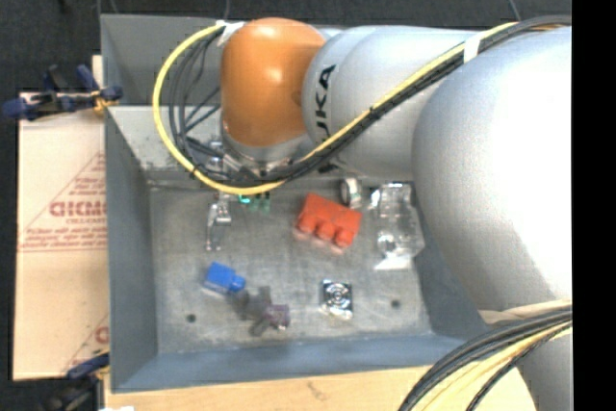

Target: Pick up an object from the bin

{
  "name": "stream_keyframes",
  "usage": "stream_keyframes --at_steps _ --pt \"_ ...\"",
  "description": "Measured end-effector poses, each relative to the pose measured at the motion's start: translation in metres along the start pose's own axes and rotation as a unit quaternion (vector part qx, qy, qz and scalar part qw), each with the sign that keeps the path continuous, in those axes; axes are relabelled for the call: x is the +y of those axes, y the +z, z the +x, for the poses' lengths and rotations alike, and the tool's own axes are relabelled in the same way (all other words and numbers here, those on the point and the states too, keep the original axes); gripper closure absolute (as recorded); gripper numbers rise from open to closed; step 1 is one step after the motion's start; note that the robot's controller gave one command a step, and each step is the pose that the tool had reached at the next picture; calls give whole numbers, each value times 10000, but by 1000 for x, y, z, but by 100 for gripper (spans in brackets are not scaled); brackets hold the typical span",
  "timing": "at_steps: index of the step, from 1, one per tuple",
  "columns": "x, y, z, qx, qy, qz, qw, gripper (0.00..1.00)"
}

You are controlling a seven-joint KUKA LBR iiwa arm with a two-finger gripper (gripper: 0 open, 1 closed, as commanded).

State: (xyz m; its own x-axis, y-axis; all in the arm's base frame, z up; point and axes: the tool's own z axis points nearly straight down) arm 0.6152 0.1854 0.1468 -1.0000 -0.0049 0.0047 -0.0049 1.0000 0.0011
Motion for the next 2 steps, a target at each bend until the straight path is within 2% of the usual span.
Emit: stream_keyframes --at_steps 1,2 --pt "-28 57 86 29 -106 12 9999 0" --pt "-27 53 81 -27 -85 -4 10000 100"
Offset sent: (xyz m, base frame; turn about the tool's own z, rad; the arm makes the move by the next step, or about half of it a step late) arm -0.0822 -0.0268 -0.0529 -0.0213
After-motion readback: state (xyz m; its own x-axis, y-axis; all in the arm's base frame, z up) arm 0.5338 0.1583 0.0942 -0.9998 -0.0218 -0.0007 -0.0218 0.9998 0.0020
